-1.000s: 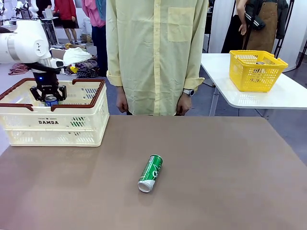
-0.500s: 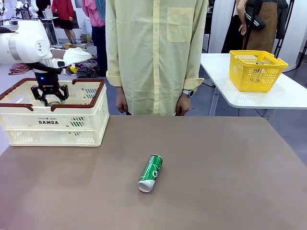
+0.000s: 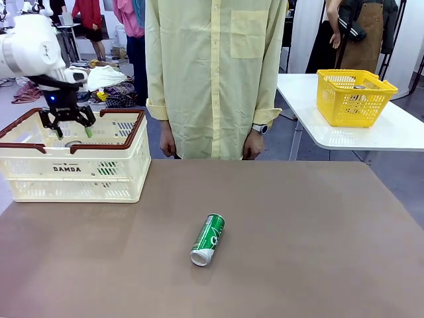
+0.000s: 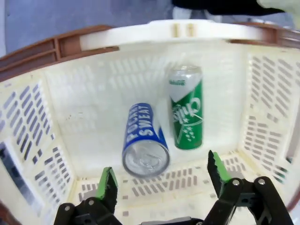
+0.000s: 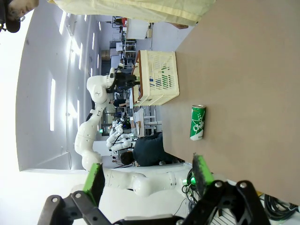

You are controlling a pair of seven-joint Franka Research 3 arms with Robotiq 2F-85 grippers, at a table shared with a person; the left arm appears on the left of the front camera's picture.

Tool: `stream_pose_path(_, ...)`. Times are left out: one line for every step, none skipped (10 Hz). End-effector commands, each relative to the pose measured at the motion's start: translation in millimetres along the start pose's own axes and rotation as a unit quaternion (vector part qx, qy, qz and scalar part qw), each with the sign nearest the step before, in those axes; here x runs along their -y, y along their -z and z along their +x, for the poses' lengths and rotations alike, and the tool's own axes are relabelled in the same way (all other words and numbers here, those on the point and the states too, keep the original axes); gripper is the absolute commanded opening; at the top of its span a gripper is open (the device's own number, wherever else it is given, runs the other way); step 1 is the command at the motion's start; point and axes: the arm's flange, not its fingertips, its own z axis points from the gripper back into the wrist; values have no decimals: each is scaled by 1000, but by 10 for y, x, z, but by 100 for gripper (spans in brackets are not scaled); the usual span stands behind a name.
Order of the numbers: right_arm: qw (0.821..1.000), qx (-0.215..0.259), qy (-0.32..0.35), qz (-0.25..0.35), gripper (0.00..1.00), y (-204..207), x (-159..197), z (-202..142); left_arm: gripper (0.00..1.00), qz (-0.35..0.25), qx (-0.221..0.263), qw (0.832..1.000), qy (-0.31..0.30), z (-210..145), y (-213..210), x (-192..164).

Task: Place the drinks into the Shopping basket.
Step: Pick up one drink and place it into the Shopping basket.

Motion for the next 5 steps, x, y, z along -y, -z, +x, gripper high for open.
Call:
stream_pose_path(1000, 5, 7, 11, 100, 4, -68, 25, 100, -102, 30, 993, 47, -225, -495, -91)
stream_pose_path(1000, 5, 7, 11, 100, 4, -68, 25, 100, -147, 51, 986, 65, -408, -811, -132)
stream_pose_path(1000, 5, 7, 11, 100, 4, -68, 25, 100, -197, 50, 975, 91, -644, -1097, -214)
stream_pose_path(1000, 5, 7, 11, 100, 4, -68, 25, 100, -261, 47, 958, 104, -835, -1276, -336)
stream_pose_path(1000, 5, 7, 11, 100, 4, -68, 25, 100, -364, 66, 925, 89, -992, -1404, -494)
